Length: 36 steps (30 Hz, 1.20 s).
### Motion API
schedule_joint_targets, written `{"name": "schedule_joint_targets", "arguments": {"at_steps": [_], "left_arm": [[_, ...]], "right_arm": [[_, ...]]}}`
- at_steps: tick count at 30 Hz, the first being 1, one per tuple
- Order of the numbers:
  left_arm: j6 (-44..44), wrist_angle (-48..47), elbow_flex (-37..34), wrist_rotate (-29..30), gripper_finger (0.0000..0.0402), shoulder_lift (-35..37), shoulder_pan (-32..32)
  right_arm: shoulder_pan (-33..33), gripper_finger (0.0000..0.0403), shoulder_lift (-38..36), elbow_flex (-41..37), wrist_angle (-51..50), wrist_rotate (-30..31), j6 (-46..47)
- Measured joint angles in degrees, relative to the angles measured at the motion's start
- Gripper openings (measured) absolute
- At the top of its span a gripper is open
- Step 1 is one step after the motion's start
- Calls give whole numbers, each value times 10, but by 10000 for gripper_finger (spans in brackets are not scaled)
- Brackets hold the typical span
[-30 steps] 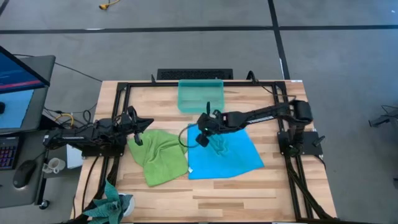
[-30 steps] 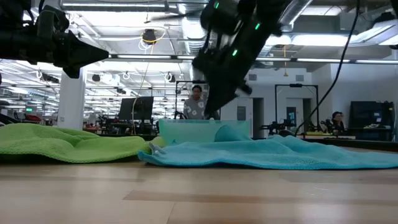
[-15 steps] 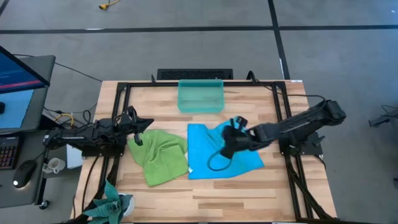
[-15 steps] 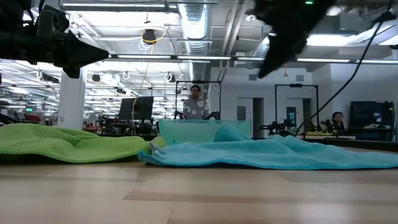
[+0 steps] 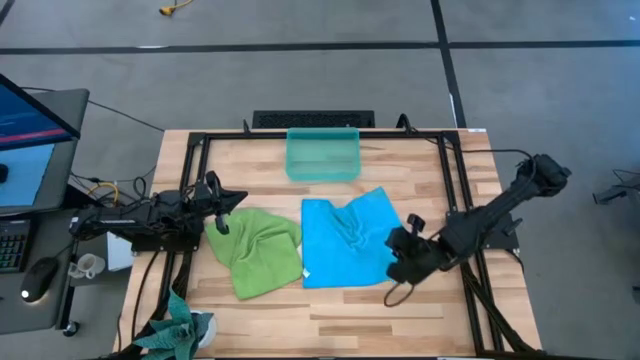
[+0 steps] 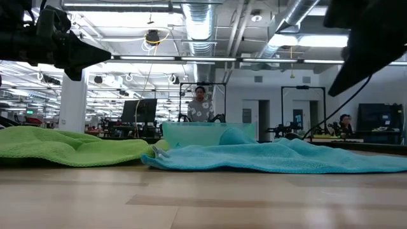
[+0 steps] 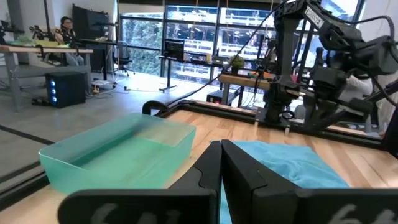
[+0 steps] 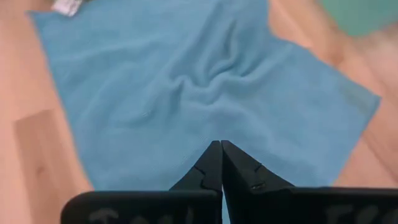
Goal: Roll microfiber towels into tight, uniform cylinder then place into a basket
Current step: Fold the blue microfiber cloth
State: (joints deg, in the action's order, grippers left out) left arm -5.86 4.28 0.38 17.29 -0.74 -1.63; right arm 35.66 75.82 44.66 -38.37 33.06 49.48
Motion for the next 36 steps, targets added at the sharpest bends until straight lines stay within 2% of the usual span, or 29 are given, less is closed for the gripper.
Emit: {"name": "schedule_joint_targets", "arguments": {"at_steps": [7, 16, 25, 28, 32, 36], "left_arm": [[0, -1, 0, -5, 0, 0, 0], [0, -1, 0, -6, 0, 0, 0], [0, -9, 0, -65, 0, 0, 0], [0, -9, 0, -72, 0, 0, 0], [0, -11, 0, -83, 0, 0, 0], [0, -12, 0, -90, 0, 0, 0]], "right_arm": [[57, 23, 4, 0, 1, -11, 27], [57, 57, 4, 0, 20, -107, 43], [79, 111, 4, 0, 16, -121, 43], [96, 126, 4, 0, 7, -120, 70], [119, 144, 30, 0, -3, -122, 114], [138, 157, 79, 0, -8, -127, 116]]}}
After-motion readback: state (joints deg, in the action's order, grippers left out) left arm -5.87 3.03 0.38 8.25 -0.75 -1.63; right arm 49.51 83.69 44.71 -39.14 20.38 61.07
